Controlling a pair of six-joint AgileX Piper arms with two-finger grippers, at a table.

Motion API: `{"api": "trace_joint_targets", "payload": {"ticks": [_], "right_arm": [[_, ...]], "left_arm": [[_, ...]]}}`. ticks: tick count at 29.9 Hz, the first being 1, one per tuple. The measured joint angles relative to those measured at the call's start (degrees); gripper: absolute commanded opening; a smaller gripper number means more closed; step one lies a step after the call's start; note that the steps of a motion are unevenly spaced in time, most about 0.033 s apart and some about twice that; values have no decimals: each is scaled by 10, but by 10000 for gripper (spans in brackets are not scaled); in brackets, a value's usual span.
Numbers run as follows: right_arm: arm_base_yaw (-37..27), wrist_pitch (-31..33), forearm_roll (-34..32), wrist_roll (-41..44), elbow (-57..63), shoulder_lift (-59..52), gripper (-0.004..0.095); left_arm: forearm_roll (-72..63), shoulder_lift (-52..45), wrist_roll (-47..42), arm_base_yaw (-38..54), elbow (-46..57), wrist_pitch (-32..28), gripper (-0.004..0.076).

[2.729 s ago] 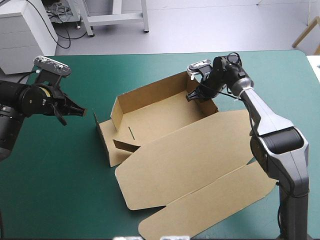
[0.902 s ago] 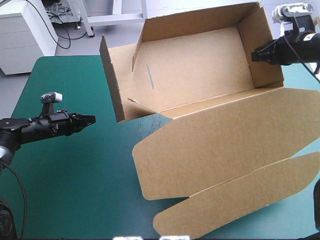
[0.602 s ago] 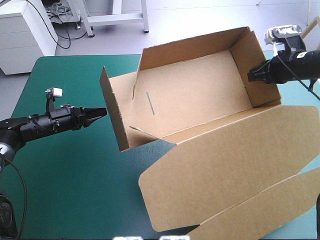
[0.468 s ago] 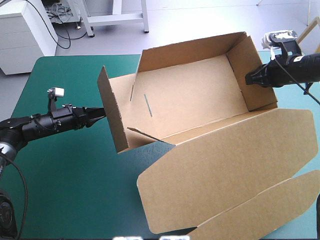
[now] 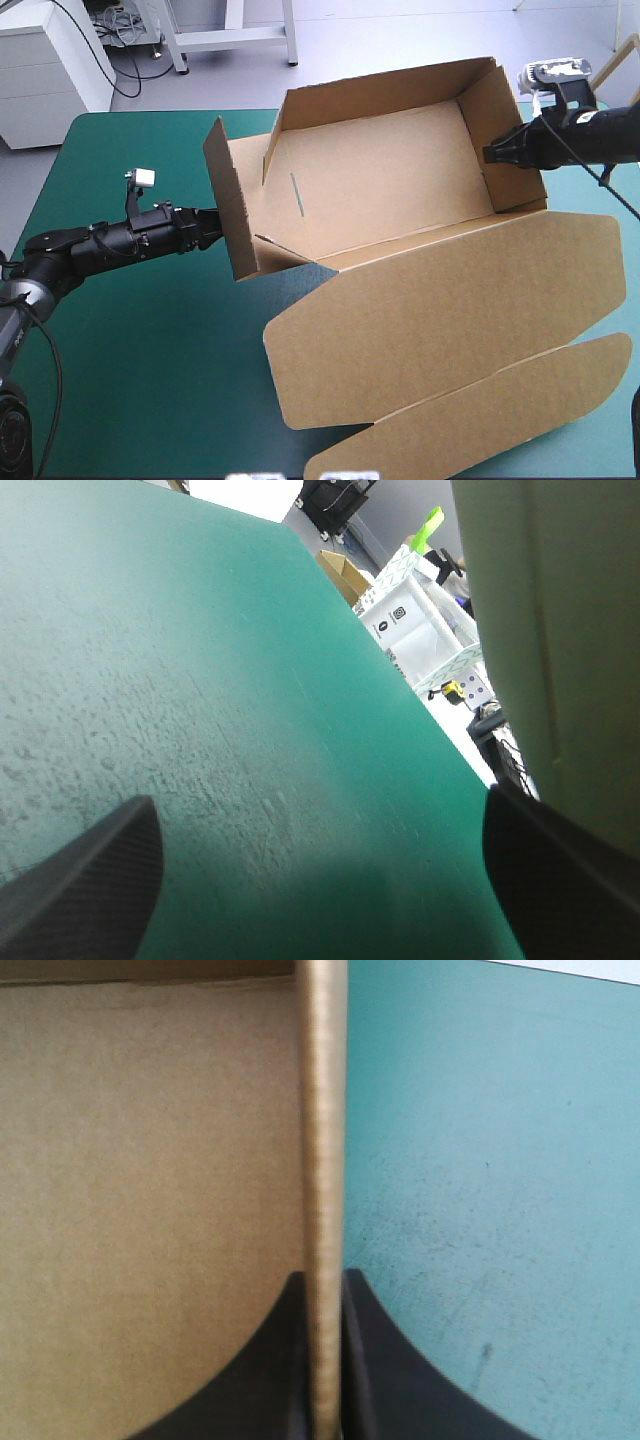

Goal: Fold the box

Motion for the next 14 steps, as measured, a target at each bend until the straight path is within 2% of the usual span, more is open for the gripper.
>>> {"api": "trace_joint_targets", "payload": {"ticks": [6, 14], "right_arm": [[90, -50, -129, 81, 1, 0, -8], [179, -122, -244, 186, 1, 0, -8]], "left_arm": [[-9, 0, 0, -1, 0, -1, 619], [-36, -17, 0, -1, 1, -8, 619]]}}
